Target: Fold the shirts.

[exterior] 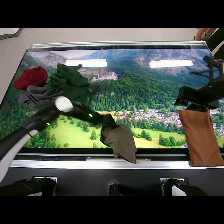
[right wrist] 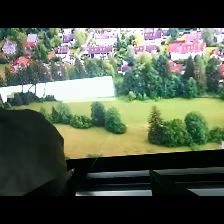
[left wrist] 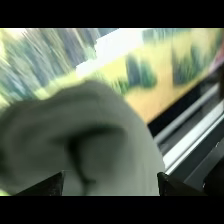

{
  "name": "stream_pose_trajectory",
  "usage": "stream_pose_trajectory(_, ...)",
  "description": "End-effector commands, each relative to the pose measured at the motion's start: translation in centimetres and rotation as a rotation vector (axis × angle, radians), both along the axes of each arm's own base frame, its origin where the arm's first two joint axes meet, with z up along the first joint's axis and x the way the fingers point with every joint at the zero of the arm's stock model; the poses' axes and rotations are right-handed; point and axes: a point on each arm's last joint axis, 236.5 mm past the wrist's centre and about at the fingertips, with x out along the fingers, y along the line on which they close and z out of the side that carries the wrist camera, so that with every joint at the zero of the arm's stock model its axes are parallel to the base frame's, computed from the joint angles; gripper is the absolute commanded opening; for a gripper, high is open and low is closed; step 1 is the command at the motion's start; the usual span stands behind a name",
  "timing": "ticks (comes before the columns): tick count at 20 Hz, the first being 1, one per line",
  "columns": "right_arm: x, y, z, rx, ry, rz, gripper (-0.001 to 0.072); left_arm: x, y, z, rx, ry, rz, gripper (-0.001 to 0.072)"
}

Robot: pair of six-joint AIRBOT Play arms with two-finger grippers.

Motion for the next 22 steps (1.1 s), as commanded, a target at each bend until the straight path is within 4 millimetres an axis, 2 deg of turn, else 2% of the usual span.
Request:
stream_pose_trajectory(1, -1.8, 3.3, -3.2, 0.138, 0.107, 0.079, 0.0568, 2.5, 7.9, 2.5, 0.087, -0.030, 0.076, 0.0678)
stream_pose_trajectory(2, -2.9, 4.8, -4.7, 0.206, 0.161, 0.099, 0.0570, 2.0, 10.0, 2.0, 0.131, -0.013, 0.086, 0.0630)
stream_pose_trajectory(3, -4.2, 6.2, -6.1, 0.278, 0.220, 0.121, 0.0610, 1.0, 11.4, 1.0, 0.162, 0.020, 0.090, 0.0630)
stream_pose_trajectory(4, -5.6, 7.6, -7.5, 0.336, 0.268, 0.149, 0.0643, -0.3, 12.0, -0.4, 0.174, 0.065, 0.091, 0.0630)
stream_pose_trajectory(5, -6.8, 8.3, -8.9, 0.355, 0.305, 0.170, 0.0646, -1.7, 11.9, -2.0, 0.168, 0.111, 0.090, 0.0631)
stream_pose_trajectory(7, -9.4, 9.9, -11.6, 0.359, 0.373, 0.212, 0.0674, -3.8, 9.5, -4.8, 0.089, 0.176, 0.083, 0.0630)
stream_pose_trajectory(9, -11.7, 11.3, -13.6, 0.353, 0.420, 0.258, 0.0682, -5.0, 6.8, -7.0, 0.018, 0.204, 0.112, 0.0585)
stream_pose_trajectory(10, -12.5, 11.9, -14.3, 0.347, 0.430, 0.272, 0.0682, -5.5, 6.0, -8.1, 0.010, 0.217, 0.127, 0.0585)
stream_pose_trajectory(12, -13.7, 12.7, -15.2, 0.337, 0.439, 0.301, 0.0682, -6.6, 4.7, -10.2, 0.032, 0.233, 0.116, 0.0577)
stream_pose_trajectory(13, -14.1, 12.9, -15.3, 0.334, 0.443, 0.310, 0.0682, -6.8, 4.3, -10.9, 0.041, 0.239, 0.109, 0.0478)
stream_pose_trajectory(14, -14.4, 13.1, -15.4, 0.335, 0.449, 0.317, 0.0681, -6.7, 3.8, -11.3, 0.043, 0.238, 0.113, 0.0452)
stream_pose_trajectory(19, -14.2, 14.2, -15.1, 0.385, 0.432, 0.316, 0.0681, -6.0, 2.8, -12.1, 0.026, 0.241, 0.157, 0.0421)
stream_pose_trajectory(20, -14.2, 14.5, -15.2, 0.403, 0.427, 0.315, 0.0681, -5.8, 2.8, -12.4, 0.028, 0.242, 0.171, 0.0361)
stream_pose_trajectory(21, -14.3, 15.0, -15.4, 0.429, 0.422, 0.313, 0.0682, -5.6, 2.9, -12.7, 0.032, 0.245, 0.178, 0.0340)
stream_pose_trajectory(22, -14.5, 15.6, -15.6, 0.460, 0.420, 0.311, 0.0683, -5.7, 2.9, -13.0, 0.035, 0.250, 0.178, 0.0221)
